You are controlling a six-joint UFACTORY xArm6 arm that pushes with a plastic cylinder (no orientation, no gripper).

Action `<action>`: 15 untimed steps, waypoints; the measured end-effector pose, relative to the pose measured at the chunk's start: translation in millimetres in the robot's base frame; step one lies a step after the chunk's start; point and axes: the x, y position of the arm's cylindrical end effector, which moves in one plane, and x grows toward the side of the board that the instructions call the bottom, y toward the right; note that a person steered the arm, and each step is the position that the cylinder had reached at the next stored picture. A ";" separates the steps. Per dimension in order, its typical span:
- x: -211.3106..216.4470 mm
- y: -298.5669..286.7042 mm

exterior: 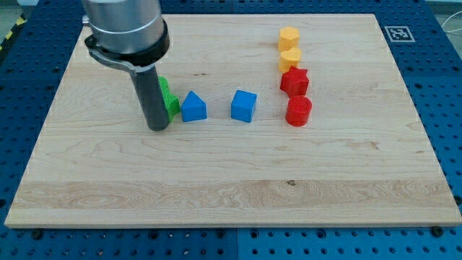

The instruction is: Slide green circle and green star left a bit

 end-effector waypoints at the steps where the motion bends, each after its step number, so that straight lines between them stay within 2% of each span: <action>1: -8.2 -3.1; 2: -8.3 -3.1; 3: -8.4 -69.2; 4: -43.3 -127.6; 5: -105.4 -132.5; 7: -118.0 5.5; 8: -115.3 29.4; 15: -75.5 35.8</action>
